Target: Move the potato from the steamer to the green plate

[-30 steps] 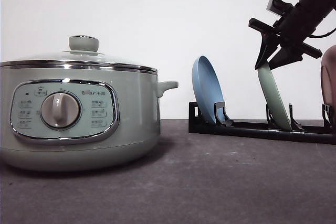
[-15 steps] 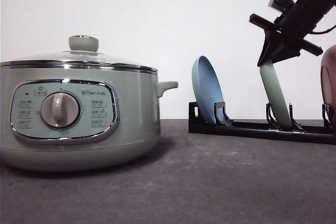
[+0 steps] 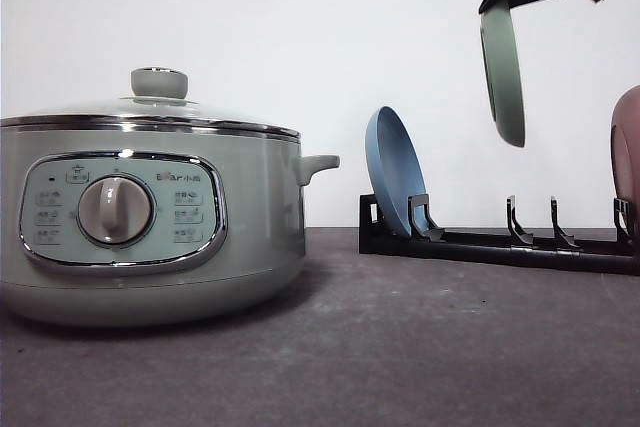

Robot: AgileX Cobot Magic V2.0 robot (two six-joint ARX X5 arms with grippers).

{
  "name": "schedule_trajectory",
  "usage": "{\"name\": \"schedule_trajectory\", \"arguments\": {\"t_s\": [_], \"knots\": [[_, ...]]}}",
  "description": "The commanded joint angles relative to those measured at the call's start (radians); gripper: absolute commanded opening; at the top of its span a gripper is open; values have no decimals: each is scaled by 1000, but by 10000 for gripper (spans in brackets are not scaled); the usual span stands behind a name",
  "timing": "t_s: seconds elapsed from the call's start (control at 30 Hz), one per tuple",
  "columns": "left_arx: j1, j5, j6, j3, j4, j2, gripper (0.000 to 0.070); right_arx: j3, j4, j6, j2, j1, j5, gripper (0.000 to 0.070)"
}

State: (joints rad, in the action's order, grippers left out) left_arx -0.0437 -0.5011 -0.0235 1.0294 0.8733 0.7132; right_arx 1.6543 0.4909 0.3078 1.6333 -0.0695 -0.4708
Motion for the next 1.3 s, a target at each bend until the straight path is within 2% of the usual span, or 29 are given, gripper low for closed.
{"name": "schedule_trajectory", "arguments": {"t_s": [0.0,0.27,0.47,0.63,0.77,0.9,1.07,1.27], "knots": [[-2,-5,12,25,-6,5,556,24,21,-36,-20,-16,-3,7],[-2,-5,13,25,-7,6,556,24,238,-208,-150,-113,37,6],[-2,-5,13,25,-7,6,556,23,445,-358,-220,-232,217,6],[-2,-5,13,25,-7,6,556,19,629,-423,-237,-364,372,5],[-2,-5,13,25,-6,6,556,-12,732,-427,-237,-495,501,5],[-2,-5,13,25,-6,6,556,-85,765,-405,-237,-622,594,4],[-2,-5,13,25,-6,6,556,-224,746,-359,-237,-765,680,4],[-2,-5,13,25,-6,6,556,-397,660,-311,-235,-898,765,4]]}}
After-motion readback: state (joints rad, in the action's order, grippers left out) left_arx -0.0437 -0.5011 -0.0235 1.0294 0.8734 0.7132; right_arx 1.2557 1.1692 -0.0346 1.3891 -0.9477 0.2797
